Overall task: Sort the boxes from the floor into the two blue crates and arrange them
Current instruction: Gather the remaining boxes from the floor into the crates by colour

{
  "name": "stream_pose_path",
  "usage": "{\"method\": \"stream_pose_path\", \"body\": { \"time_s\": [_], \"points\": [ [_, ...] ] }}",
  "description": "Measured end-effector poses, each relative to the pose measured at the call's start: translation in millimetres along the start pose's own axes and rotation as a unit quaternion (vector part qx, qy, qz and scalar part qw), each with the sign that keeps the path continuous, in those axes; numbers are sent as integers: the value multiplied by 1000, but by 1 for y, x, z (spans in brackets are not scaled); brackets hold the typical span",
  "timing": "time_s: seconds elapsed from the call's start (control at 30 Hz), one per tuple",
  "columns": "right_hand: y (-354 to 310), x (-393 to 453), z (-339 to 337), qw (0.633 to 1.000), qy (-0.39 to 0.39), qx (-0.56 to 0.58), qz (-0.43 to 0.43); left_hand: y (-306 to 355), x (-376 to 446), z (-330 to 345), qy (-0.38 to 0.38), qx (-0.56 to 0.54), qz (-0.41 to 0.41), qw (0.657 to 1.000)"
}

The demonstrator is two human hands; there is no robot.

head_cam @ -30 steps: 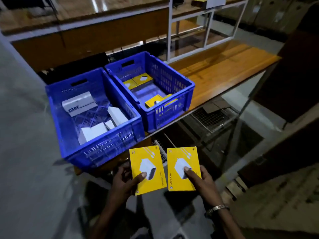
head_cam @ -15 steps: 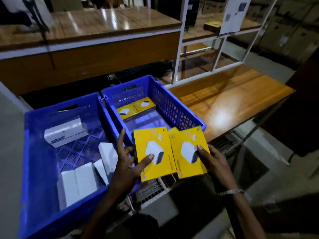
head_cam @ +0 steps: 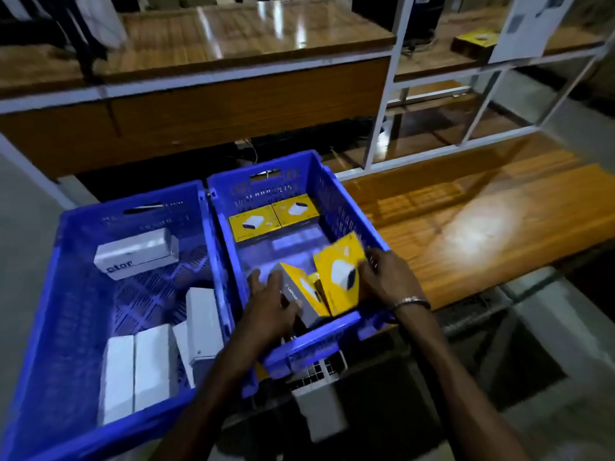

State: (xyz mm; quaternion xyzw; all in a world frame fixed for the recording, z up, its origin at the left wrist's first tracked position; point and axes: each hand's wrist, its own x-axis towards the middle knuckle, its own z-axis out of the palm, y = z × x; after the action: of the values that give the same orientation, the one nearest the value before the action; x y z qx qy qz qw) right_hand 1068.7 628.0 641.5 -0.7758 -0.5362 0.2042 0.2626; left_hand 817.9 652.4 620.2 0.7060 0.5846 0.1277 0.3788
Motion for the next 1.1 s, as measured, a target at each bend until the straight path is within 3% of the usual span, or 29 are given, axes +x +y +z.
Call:
{"method": "stream_pose_path", "body": {
  "time_s": [0.1, 0.23, 0.33, 0.53, 0.7, 0.8, 0.93, 1.1],
  "points": [
    [13, -4, 3, 996, 33, -80, 5, 16, -11, 13, 78, 42, 33, 996],
    [15, -19, 5, 992, 114, 17, -60, 35, -24, 14, 134, -15, 67, 989],
    [22, -42, 0, 976, 187, 82, -79, 46, -40, 20, 132, -97, 159, 974],
    [65, -113, -1, 961, 246, 123, -12, 53, -70, 47, 193, -84, 246, 946],
    [88, -194, 9, 943, 275, 127, 135, 42, -84, 70, 46, -93, 373, 922],
    [83, -243, 28, 932, 283, 112, 197, 18, -93, 88, -80, -85, 382, 917],
    [51, -321, 76, 891, 349, 109, 269, -29, -106, 107, -204, -58, 386, 898],
    [6, -436, 141, 811, 403, 168, 388, -65, -163, 110, -295, 3, 434, 851]
  ]
}}
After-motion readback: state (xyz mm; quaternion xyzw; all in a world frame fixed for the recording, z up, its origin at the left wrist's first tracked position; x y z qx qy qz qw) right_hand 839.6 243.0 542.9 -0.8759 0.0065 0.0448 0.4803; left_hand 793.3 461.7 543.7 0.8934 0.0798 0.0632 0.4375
